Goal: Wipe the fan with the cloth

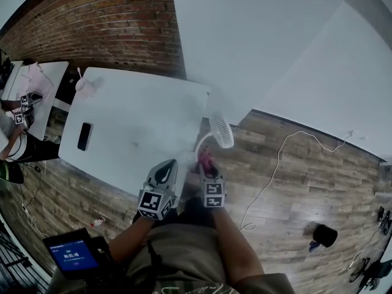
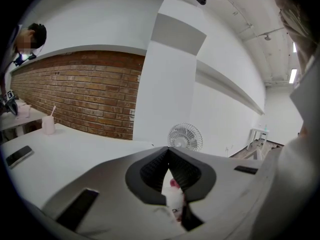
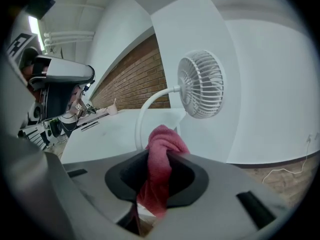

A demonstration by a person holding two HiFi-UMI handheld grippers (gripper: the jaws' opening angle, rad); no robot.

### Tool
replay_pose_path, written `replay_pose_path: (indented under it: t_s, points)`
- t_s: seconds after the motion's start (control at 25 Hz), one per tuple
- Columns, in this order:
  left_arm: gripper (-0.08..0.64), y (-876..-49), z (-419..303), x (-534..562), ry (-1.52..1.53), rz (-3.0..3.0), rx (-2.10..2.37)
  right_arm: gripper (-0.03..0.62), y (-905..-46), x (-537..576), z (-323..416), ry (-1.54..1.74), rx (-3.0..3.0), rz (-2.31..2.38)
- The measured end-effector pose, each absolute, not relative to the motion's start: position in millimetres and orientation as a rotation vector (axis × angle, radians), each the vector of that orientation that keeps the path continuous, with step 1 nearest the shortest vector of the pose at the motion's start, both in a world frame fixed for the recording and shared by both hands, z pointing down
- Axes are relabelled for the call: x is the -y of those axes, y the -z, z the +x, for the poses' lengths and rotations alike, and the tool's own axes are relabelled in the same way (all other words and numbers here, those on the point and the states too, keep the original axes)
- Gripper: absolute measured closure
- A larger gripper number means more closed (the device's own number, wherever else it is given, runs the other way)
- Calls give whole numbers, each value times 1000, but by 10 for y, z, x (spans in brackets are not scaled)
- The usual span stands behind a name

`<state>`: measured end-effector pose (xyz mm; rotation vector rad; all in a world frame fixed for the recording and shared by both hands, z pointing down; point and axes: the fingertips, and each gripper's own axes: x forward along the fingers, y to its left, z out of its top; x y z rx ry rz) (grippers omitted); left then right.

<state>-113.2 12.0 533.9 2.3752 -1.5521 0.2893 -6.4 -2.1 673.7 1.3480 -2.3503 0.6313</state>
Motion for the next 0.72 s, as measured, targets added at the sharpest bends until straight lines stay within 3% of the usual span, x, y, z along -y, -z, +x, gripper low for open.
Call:
replay_pose_path:
  t_s: [0.72]
  points:
    - [538, -5417, -1099, -180, -303, 2340, 1526, 477, -6789, -22, 39, -620, 2331, 1336]
